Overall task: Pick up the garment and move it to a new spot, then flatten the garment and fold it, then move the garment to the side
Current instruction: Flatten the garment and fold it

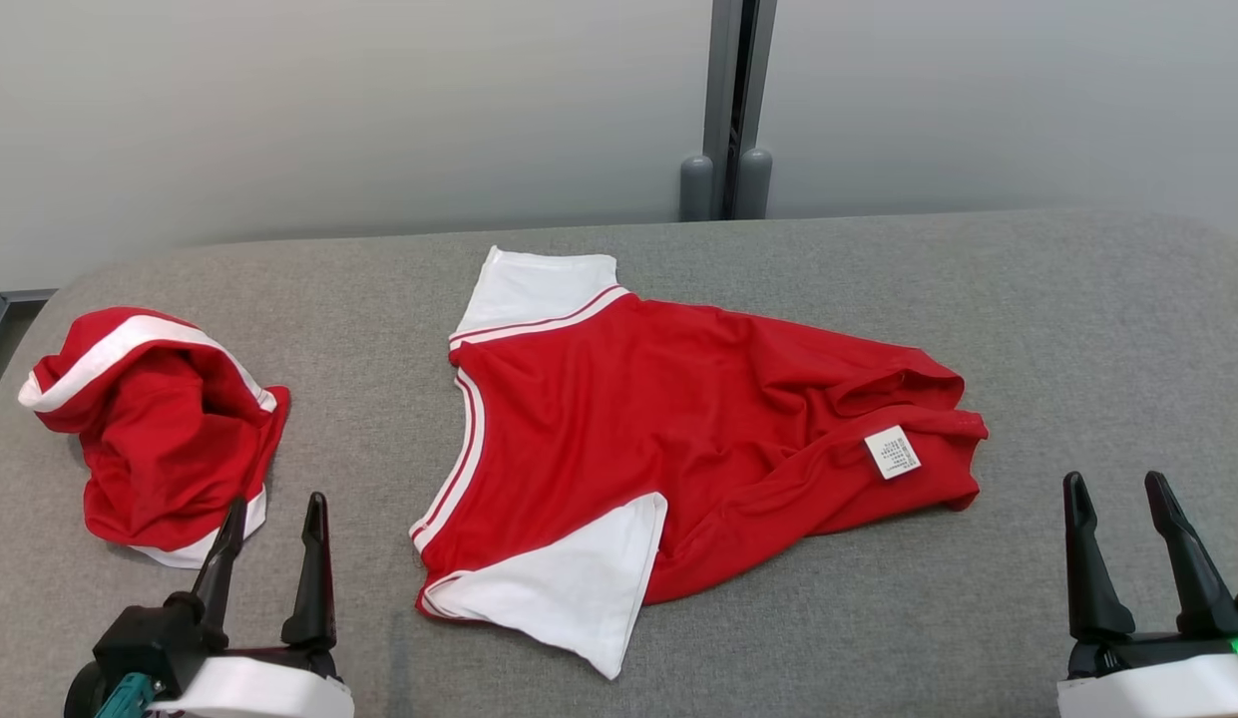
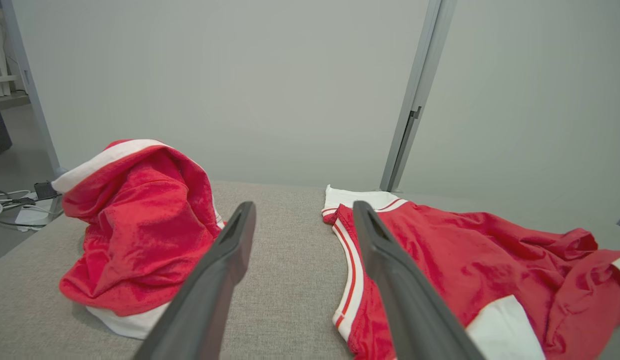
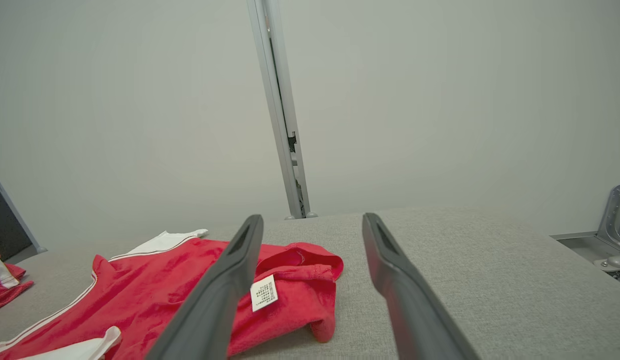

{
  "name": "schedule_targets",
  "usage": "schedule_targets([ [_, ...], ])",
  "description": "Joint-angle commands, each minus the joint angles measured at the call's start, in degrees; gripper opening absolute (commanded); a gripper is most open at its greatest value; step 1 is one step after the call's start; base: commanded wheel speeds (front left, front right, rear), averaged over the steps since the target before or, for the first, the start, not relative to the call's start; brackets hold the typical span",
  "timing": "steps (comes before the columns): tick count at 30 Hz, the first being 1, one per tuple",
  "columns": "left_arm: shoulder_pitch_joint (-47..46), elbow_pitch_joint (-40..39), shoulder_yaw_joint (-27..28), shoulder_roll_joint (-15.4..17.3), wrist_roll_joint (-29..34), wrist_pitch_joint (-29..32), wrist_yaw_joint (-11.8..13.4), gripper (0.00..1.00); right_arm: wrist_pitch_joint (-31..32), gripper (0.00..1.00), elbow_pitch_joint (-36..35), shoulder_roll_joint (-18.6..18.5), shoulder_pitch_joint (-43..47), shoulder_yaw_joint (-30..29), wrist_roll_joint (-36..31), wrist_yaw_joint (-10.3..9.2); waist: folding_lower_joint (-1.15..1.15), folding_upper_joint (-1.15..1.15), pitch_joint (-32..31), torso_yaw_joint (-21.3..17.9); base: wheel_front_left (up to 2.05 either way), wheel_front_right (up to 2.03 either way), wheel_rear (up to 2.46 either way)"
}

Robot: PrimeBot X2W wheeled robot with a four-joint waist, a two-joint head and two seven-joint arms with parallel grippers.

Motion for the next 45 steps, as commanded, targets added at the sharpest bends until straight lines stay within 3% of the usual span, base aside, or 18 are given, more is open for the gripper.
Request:
schedule_targets([
  [1,0.51,-0.14,0.27,0.16,0.34,-0.1,-0.12,1.0,-0.27,1.0,-0.28,0.05,0.33,-0.21,-0.37,0.02,0.0,0.0,-0.13,-0.08,0.0,0.0,0.0],
  [11,1.57,0.26,-2.29,0.16,0.63,-0.1,-0.43,1.0,-0.27,1.0,0.47,0.52,0.32,-0.62,-0.62,0.02,0.0,0.0,-0.64,0.63,0.0,0.0,0.0],
  [20,0.03,5.38,-16.35,0.16,1.92,-0.1,-1.08,1.0,-0.27,1.0,1.31,0.17,-1.03,0.31,-0.57,0.02,0.0,0.0,0.6,1.07,0.0,0.0,0.0],
  [30,-3.54,13.49,-30.98,1.02,0.18,0.16,-0.96,1.0,-0.27,1.0,2.06,0.21,-2.64,1.19,-0.11,0.02,0.0,0.0,2.59,-1.25,0.0,0.0,0.0],
  [45,-9.46,26.72,-36.87,1.52,2.31,2.93,-0.46,1.0,-0.28,1.0,1.99,0.73,-3.23,0.98,0.11,0.02,0.0,0.0,4.17,-3.88,0.0,0.0,0.0],
])
